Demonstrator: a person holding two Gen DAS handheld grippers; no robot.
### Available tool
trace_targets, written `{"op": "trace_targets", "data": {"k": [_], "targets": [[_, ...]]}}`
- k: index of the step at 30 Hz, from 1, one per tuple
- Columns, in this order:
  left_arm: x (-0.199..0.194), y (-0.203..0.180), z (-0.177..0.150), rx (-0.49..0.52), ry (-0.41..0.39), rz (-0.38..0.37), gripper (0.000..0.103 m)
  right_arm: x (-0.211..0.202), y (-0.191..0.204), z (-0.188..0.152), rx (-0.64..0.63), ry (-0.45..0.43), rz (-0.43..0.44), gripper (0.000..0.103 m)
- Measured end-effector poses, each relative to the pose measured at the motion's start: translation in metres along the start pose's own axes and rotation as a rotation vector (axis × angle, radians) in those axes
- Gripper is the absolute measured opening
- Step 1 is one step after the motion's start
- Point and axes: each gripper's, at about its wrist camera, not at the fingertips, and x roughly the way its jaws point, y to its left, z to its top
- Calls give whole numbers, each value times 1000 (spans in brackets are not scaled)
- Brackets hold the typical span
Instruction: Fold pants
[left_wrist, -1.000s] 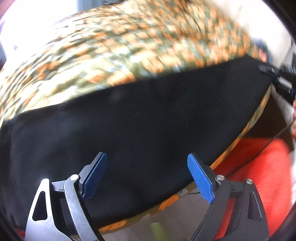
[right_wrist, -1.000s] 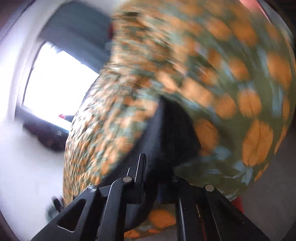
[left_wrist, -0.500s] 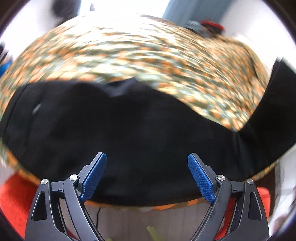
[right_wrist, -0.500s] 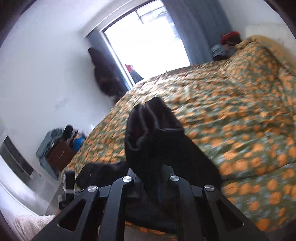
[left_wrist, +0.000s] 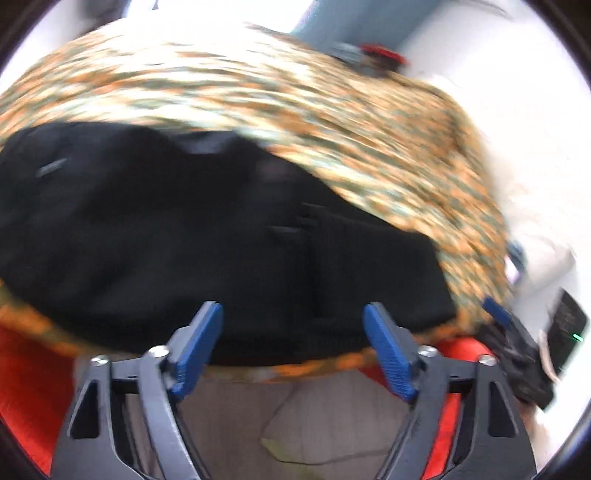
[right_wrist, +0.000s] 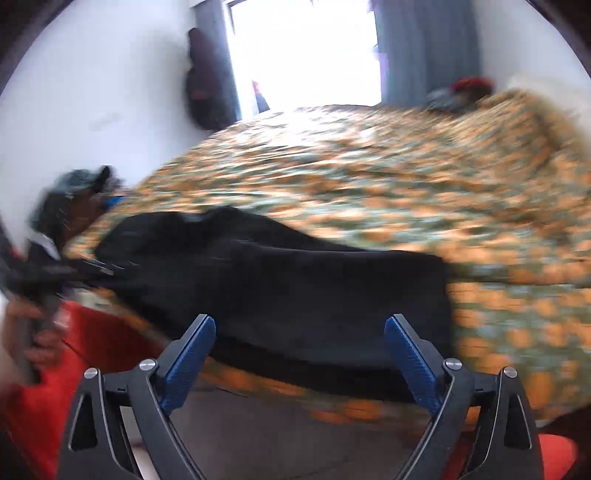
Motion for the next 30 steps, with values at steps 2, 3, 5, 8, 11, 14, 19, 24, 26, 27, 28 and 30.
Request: {"op": "trace_targets", "data": {"k": [2, 3, 5, 8, 11, 14, 19, 24, 26, 27, 28, 30], "targets": [[23, -26, 5, 79, 51, -42, 57, 1, -15, -17, 37, 21, -50, 93], [34, -34, 7, 104, 68, -36, 53, 3, -22, -23, 81, 41, -46, 93], [54, -42, 10, 134, 95, 14, 43, 3, -31, -24, 131, 46, -24, 93], [77, -42, 13, 121, 133, 79, 43, -2, -26, -22, 74, 4, -32, 93], [87, -37, 10, 102, 157, 114, 43, 4, -16, -26, 28, 19, -15, 93], [91, -38, 7, 109, 160, 133, 14, 6, -15, -25, 23, 12, -7, 93], [58, -49, 12, 95, 119, 101, 4, 3, -28, -23, 84, -17, -9, 93], [58, -21, -4, 59, 145, 177, 4, 3, -39, -22, 127, -20, -10, 93], [72, -16, -8, 35, 174, 165, 8, 8, -41, -22, 144, -6, -10, 93], [73, -18, -9, 38, 175, 161, 9, 10, -42, -21, 151, -1, -10, 93], [71, -21, -9, 49, 170, 168, 12, 11, -42, -21, 153, 3, -11, 93], [62, -25, -8, 50, 142, 186, 30, 10, -41, -21, 150, -1, -12, 93]]}}
